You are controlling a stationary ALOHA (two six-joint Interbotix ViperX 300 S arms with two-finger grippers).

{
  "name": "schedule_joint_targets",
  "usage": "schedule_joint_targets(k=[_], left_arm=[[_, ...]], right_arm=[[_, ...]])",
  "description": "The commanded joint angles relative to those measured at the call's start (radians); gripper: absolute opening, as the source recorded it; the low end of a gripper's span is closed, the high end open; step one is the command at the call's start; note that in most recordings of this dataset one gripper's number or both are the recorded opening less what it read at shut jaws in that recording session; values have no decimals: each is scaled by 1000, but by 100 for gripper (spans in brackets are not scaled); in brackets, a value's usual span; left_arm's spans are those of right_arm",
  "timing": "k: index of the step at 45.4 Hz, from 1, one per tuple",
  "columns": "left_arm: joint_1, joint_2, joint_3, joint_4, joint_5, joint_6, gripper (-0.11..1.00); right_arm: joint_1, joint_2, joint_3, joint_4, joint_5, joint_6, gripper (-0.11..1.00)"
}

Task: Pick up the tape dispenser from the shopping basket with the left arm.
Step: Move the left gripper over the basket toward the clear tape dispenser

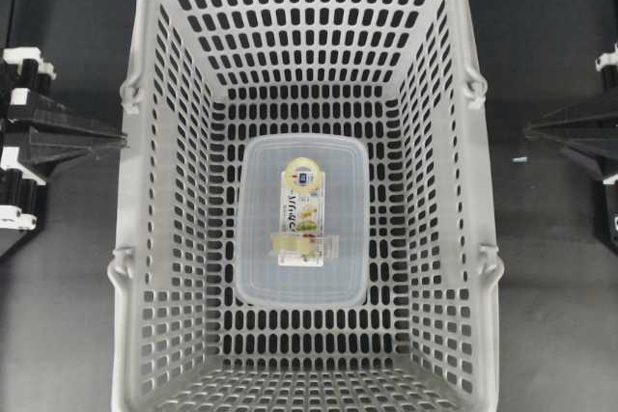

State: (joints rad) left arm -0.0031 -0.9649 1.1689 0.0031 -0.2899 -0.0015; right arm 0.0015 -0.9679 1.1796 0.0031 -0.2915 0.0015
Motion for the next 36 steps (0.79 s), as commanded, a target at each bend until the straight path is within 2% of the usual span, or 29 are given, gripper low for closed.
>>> schedule_joint_targets(k=[1, 5, 17, 24, 29, 36], left_arm=[[0, 12, -71, 40, 41, -26, 6], [2, 31, -118, 40, 121, -40, 0], [-31, 172, -339, 40, 462, -51, 0], [-60, 267, -431, 40, 575, -49, 0], [-67, 337, -483, 40, 627, -49, 0], [-83, 437, -554, 40, 687, -51, 0]], right_arm=[[-9, 6, -18, 2, -6, 9, 0], [-11, 6, -17, 3, 5, 8, 0], [-12, 5, -17, 8, 21, 9, -1], [-14, 9, -17, 8, 40, 11, 2], [-11, 8, -17, 8, 78, 23, 18], [-11, 6, -17, 8, 123, 51, 60]])
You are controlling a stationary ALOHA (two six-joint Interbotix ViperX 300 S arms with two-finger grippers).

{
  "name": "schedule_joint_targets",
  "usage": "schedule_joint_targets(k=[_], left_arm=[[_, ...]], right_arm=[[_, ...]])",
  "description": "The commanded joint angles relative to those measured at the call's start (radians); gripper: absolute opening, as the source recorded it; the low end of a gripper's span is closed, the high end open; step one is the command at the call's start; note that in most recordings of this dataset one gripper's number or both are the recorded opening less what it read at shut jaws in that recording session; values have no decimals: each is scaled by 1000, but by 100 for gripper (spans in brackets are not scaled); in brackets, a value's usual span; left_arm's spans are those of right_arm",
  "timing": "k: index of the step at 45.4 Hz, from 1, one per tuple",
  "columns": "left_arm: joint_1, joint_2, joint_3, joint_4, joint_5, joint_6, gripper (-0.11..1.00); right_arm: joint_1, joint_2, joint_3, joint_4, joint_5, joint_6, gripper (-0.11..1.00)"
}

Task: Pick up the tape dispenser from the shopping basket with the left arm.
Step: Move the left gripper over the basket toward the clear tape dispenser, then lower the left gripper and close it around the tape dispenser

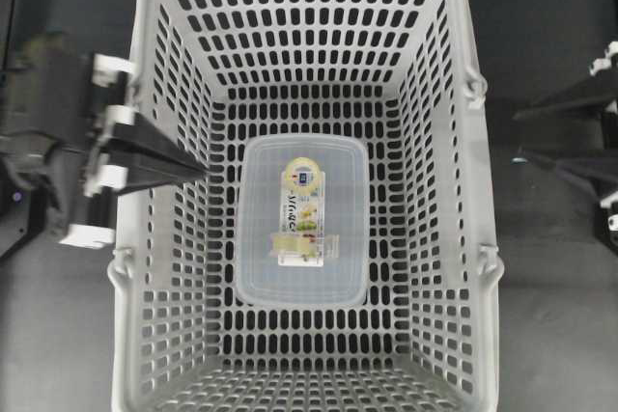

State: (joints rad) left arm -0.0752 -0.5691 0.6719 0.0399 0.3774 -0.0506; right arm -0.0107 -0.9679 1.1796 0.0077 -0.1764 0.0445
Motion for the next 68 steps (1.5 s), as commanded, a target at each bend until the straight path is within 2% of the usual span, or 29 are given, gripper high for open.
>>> schedule_joint_targets(k=[1, 3, 5, 14, 17, 19, 25, 29, 32, 34, 43, 51, 55, 61, 62, 65, 68], left_arm=[[-14, 61, -71, 3, 31, -2, 0], [-20, 97, -94, 3, 49, 0, 0], [-25, 121, -115, 3, 74, 0, 0], [-49, 281, -256, 3, 238, 0, 1], [-49, 324, -287, 3, 270, 0, 6], [-44, 359, -307, 5, 291, 0, 13], [-55, 426, -348, 3, 319, -6, 53], [-61, 466, -374, 3, 327, -31, 75], [-63, 491, -385, 5, 328, -60, 87], [-63, 508, -390, 3, 328, -78, 90], [-71, 591, -390, 3, 328, -164, 89], [-78, 649, -387, 5, 328, -176, 88], [-78, 653, -391, 3, 328, -172, 84], [-78, 638, -397, 5, 333, -172, 58], [-78, 632, -400, 5, 336, -172, 48], [-78, 609, -411, 5, 351, -167, 30], [-77, 586, -436, 5, 376, -161, 29]], right_arm=[[2, 6, -17, 3, 9, 9, 65], [-2, 6, -17, 3, 9, 9, 75], [-2, 5, -17, 3, 11, 9, 78], [-3, 2, -15, 2, 11, 9, 74], [-2, 2, -15, 3, 9, 9, 75], [-3, 2, -15, 3, 9, 9, 75], [-2, 0, -15, 3, 9, 9, 74], [-2, 0, -14, 3, 9, 9, 75], [-2, 0, -12, 3, 9, 9, 75], [-3, -2, -12, 3, 9, 9, 75], [-2, -2, -6, 3, 9, 9, 75], [-3, -2, -2, 3, 9, 9, 74], [-3, -2, 0, 3, 9, 9, 74], [-2, -2, 3, 3, 12, 9, 74], [-3, 0, 3, 3, 14, 11, 74], [-2, 0, 3, 3, 14, 11, 74], [-3, -2, 3, 2, 14, 11, 74]])
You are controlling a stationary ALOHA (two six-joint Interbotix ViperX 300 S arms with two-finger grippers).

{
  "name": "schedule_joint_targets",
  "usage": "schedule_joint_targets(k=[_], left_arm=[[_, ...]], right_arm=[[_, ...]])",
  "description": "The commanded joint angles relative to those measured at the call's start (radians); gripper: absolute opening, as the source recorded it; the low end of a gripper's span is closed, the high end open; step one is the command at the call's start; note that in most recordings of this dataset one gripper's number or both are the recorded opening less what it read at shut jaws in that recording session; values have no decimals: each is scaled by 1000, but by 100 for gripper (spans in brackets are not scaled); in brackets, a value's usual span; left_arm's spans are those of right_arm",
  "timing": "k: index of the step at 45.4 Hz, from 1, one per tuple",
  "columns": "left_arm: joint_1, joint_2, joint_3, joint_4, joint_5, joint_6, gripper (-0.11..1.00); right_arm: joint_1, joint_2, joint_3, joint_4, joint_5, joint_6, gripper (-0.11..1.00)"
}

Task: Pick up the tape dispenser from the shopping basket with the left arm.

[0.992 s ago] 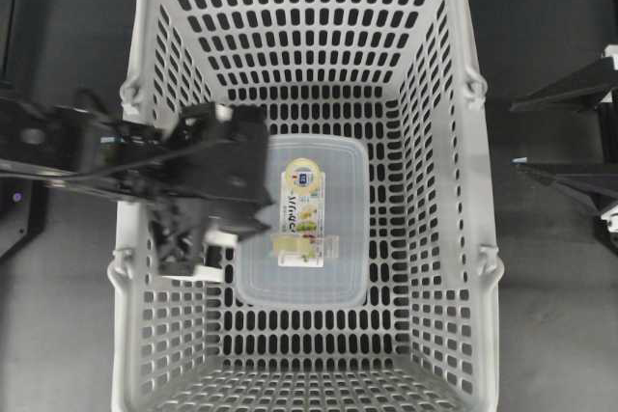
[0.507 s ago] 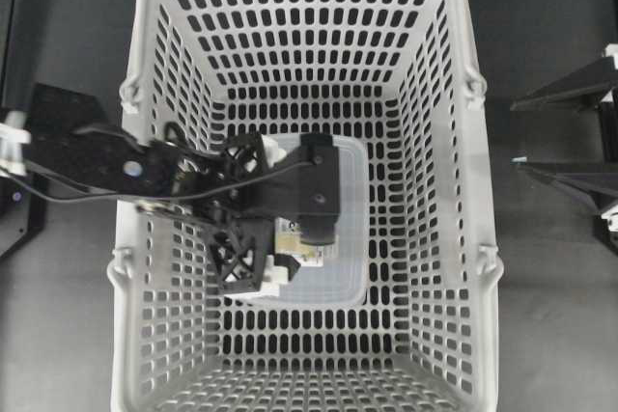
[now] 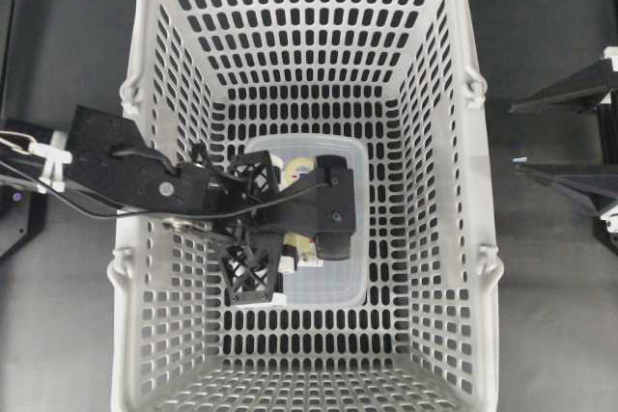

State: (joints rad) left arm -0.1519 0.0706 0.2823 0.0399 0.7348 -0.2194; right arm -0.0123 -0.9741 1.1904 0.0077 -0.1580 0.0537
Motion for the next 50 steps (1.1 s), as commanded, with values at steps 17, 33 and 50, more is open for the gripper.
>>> schedule_joint_targets(k=[17, 33, 50], left_arm=[[5, -158, -405, 5, 422, 9, 29], [3, -141, -442, 3, 485, 9, 29], [5, -130, -434, 5, 471, 15, 29]], right_arm=[[0, 2, -8, 3, -9, 2, 74], [0, 0, -8, 2, -11, 2, 74], [0, 0, -8, 3, -11, 2, 74]])
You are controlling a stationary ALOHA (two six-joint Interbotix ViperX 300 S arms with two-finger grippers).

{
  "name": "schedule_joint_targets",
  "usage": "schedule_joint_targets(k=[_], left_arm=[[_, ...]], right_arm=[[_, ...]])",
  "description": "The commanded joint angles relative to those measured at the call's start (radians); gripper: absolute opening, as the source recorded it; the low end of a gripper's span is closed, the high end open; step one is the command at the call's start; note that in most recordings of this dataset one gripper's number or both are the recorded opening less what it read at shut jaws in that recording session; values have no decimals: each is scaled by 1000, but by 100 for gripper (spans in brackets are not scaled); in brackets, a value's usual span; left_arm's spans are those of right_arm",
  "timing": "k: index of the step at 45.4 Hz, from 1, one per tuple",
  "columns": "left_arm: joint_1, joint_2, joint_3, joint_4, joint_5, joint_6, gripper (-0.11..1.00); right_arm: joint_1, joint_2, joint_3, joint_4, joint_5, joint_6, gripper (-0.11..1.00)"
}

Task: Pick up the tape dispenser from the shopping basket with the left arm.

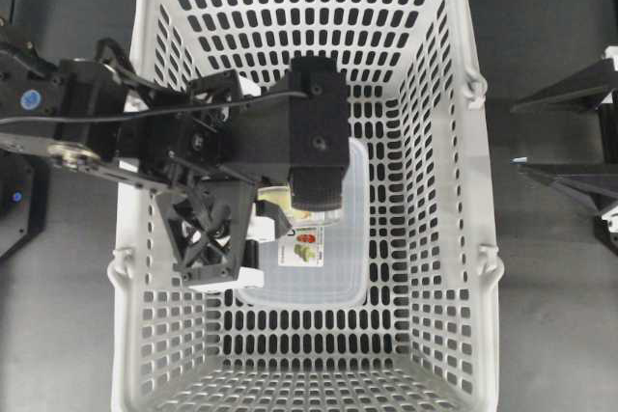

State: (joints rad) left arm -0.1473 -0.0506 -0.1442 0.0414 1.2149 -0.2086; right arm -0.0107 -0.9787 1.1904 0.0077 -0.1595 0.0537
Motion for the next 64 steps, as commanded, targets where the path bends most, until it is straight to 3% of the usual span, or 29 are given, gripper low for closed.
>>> schedule_joint_targets(k=[1, 11, 64], left_arm=[[0, -9, -8, 3, -9, 8, 29], [-2, -8, -6, 3, -21, 78, 29], [-2, 15, -2, 3, -28, 84, 29]], right_arm=[[-3, 5, -8, 3, -9, 2, 74], [-2, 5, -8, 3, -9, 2, 74], [6, 5, -5, 3, 3, -9, 74]])
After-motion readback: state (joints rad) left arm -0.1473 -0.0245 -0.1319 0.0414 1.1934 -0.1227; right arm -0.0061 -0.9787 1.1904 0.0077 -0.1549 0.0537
